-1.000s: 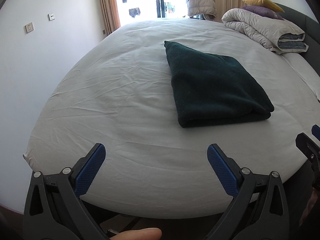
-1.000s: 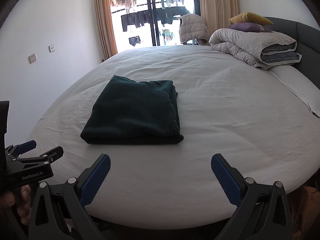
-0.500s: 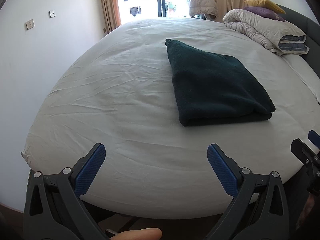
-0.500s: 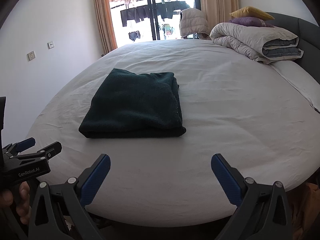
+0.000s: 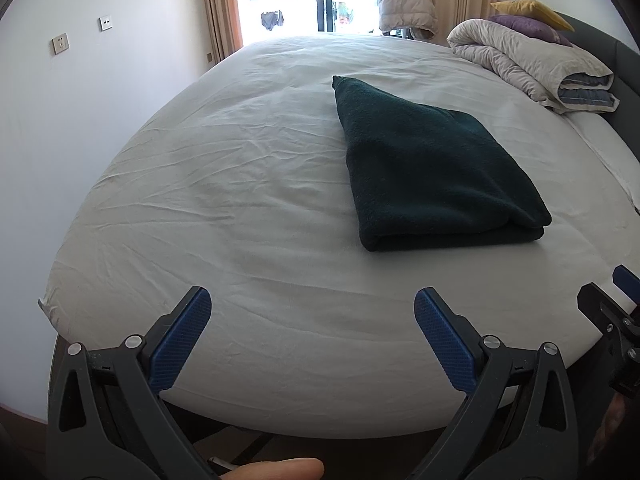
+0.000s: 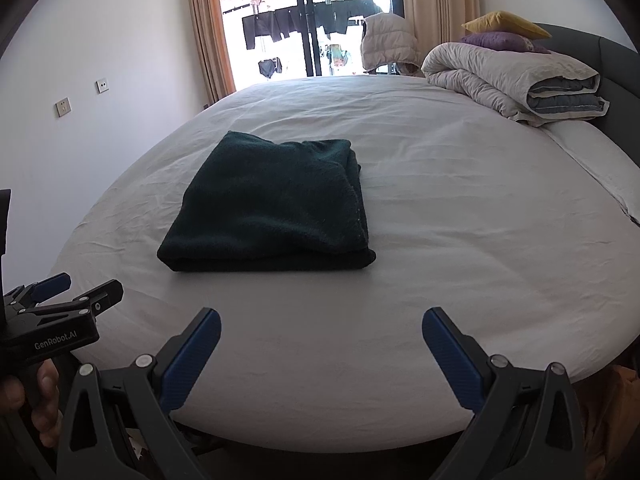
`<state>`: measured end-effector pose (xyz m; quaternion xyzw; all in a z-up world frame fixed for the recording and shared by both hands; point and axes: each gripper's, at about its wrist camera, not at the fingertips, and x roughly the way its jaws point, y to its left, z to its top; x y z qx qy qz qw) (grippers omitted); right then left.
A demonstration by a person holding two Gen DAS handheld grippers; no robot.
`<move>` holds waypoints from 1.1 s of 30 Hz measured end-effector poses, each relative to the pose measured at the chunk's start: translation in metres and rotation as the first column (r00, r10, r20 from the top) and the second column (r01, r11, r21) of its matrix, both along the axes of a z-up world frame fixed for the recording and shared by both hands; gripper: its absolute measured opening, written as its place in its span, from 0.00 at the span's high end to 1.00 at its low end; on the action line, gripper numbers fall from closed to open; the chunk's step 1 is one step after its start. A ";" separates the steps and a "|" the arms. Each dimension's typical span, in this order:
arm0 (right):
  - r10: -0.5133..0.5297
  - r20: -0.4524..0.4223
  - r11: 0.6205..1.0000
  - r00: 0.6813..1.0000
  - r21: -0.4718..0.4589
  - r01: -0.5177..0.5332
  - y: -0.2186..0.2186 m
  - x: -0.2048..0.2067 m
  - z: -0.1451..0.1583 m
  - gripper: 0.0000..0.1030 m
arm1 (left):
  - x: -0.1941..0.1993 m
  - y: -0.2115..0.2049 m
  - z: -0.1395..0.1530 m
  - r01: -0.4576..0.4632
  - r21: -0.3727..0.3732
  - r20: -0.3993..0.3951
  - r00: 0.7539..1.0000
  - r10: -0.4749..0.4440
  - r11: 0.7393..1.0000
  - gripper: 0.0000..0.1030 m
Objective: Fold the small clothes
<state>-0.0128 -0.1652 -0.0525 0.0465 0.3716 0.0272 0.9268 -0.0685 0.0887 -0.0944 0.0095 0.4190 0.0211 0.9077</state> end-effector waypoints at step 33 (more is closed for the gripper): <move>0.006 -0.010 1.000 1.000 0.001 -0.006 0.001 0.000 -0.003 0.00 | 0.000 0.000 -0.001 -0.002 -0.003 -0.001 1.000 0.002 1.000 0.00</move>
